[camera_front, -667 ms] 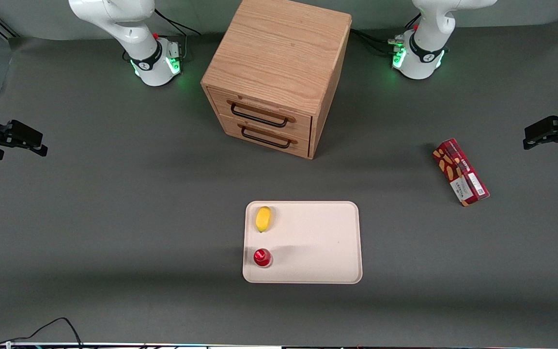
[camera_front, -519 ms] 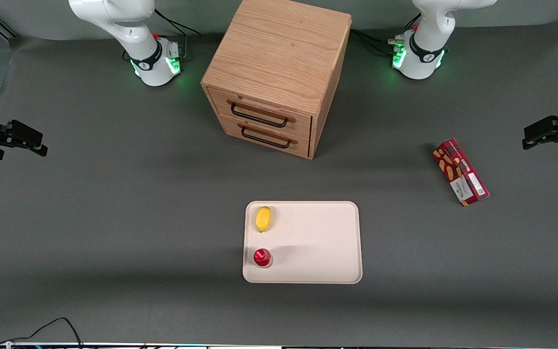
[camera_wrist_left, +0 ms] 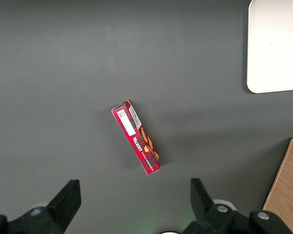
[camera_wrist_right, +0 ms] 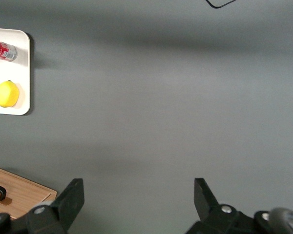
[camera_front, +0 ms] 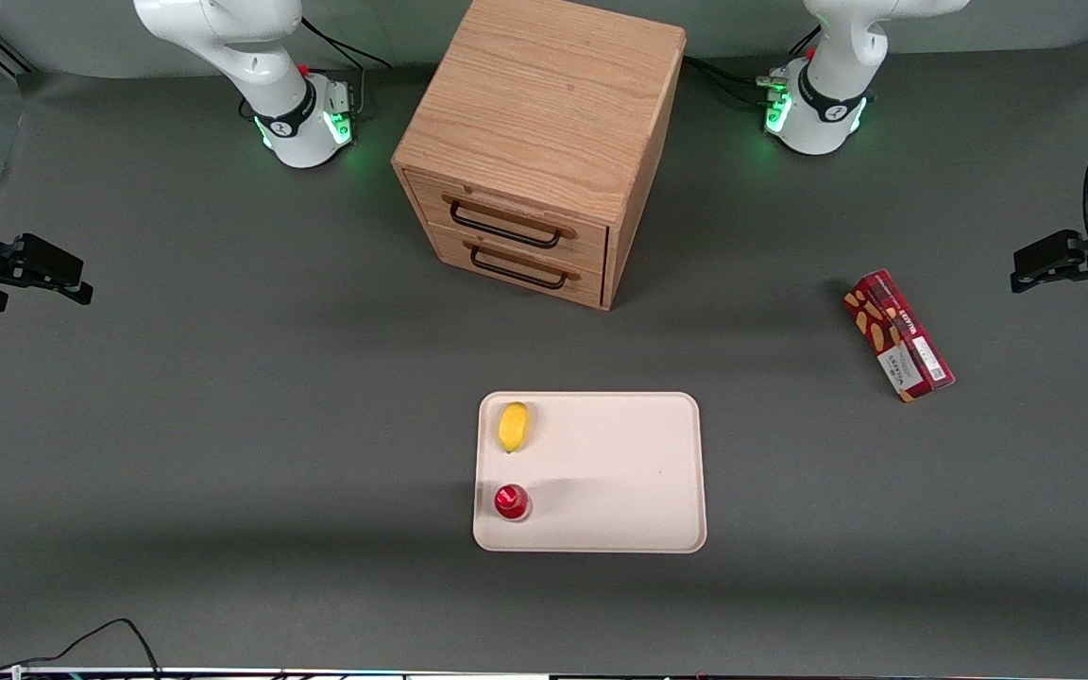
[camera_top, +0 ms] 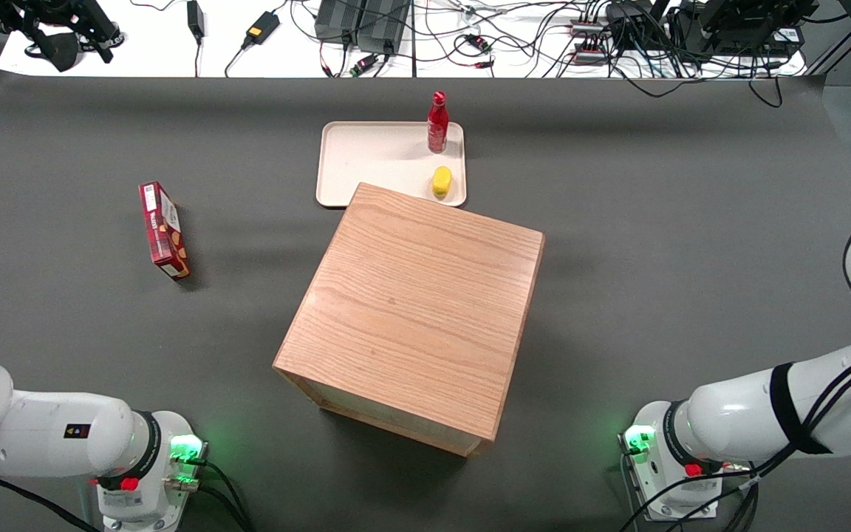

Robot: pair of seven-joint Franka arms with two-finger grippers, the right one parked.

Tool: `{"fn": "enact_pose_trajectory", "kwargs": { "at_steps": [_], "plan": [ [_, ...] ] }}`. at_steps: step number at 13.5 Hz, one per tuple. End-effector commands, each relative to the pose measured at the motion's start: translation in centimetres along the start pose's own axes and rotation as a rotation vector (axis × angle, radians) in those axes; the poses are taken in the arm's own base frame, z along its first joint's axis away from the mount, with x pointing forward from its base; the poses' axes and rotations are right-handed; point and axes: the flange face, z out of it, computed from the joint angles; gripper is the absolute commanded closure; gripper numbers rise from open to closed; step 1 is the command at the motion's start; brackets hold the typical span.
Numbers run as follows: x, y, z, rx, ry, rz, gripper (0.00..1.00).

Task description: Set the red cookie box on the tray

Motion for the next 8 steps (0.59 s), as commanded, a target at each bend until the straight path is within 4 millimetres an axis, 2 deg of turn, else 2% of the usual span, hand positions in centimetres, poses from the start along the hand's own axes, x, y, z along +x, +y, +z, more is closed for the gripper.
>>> {"fn": "enact_pose_trajectory", "kwargs": {
  "at_steps": [1,3,5,8],
  "plan": [
    [-0.3,-1.7,1.9,-0.003,-0.003,-0.022,0.0],
    [-0.7,-2.8,5.2,0.002,-0.007,-0.05,0.0],
    [-2.2,-4.8,8.8,-0.002,0.007,-0.086,0.0],
    [-2.9,-5.5,14.7,-0.004,0.019,-0.166,0.0]
  ]
}}
